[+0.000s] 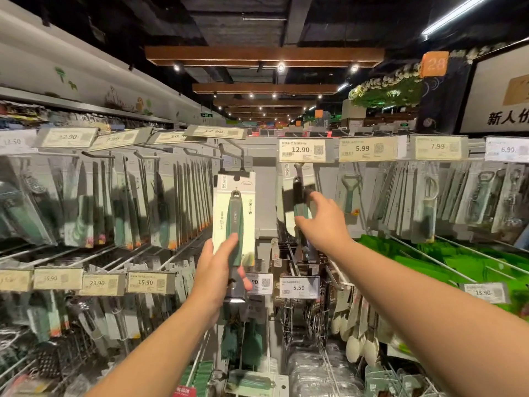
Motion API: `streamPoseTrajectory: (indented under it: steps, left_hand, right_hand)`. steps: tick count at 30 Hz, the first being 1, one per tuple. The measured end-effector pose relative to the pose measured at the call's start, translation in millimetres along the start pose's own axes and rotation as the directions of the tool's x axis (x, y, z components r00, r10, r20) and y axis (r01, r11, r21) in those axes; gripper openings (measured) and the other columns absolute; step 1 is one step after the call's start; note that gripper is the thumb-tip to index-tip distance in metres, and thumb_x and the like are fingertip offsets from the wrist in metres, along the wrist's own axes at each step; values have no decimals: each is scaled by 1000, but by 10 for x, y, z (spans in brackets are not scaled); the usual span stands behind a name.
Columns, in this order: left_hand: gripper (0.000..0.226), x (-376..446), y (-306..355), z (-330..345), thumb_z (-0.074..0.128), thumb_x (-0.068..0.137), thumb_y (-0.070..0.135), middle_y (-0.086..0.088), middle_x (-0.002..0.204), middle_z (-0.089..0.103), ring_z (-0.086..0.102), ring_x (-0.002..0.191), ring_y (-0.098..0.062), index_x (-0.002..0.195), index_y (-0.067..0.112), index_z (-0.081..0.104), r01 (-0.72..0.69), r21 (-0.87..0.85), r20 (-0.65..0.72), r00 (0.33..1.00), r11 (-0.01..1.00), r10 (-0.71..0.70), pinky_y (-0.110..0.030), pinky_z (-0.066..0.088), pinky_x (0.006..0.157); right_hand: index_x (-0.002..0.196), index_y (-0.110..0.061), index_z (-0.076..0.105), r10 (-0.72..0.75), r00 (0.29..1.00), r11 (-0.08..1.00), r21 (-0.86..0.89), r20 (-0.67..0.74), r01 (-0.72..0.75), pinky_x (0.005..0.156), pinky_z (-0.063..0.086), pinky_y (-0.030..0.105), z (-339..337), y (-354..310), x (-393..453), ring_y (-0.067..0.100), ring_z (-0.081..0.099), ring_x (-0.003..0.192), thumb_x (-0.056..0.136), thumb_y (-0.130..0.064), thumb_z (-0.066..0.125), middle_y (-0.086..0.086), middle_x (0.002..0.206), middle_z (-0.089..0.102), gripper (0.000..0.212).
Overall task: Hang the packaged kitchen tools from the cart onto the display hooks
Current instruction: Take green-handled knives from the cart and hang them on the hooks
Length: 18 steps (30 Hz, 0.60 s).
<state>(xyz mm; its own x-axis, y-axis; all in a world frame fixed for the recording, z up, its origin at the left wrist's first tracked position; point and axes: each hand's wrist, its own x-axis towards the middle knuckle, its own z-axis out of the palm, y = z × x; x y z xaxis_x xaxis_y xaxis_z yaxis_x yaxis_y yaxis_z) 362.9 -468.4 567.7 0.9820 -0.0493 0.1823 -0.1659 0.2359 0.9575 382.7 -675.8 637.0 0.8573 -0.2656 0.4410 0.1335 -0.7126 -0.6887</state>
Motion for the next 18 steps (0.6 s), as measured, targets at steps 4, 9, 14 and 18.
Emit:
streamPoseTrajectory:
  steps: [4, 9, 14, 18]
  left_hand:
    - [44, 81, 28, 31, 41, 109, 34, -9, 60, 60, 58, 52, -31, 133, -1, 54, 46, -95, 14, 999, 994, -45, -35, 55, 48]
    - [31, 188, 50, 51, 39, 110, 26, -14, 66, 60, 61, 49, -30, 127, 2, 50, 3, -75, -4, 1000, 997, -4, -40, 53, 65]
    - [23, 242, 52, 37, 40, 111, 21, -15, 73, 64, 57, 50, -27, 126, 8, 51, 4, -146, 16, 1000, 989, -2, -35, 55, 48]
    - [24, 236, 77, 76, 42, 111, 20, -15, 83, 67, 58, 55, -26, 131, 12, 52, 2, -154, 32, 999, 988, 3, -34, 57, 46]
  right_hand:
    - [144, -16, 50, 100, 992, 986, 126, 82, -109, 65, 56, 34, -6, 48, 307, 28, 68, 84, 96, -12, 65, 10, 112, 68, 51]
    - [152, -30, 43, 133, 973, 959, 222, 189, -174, 62, 53, 29, 38, 116, 631, 21, 68, 89, 92, -4, 67, 12, 125, 66, 70]
    - [155, -30, 40, 136, 965, 953, 236, 222, -189, 43, 45, 17, 95, 142, 750, 17, 64, 79, 95, -1, 60, 15, 131, 64, 70]
    - [148, -22, 48, 116, 991, 993, 20, 61, -118, 63, 55, 28, 169, 122, 656, 20, 65, 81, 92, -13, 62, 10, 118, 65, 59]
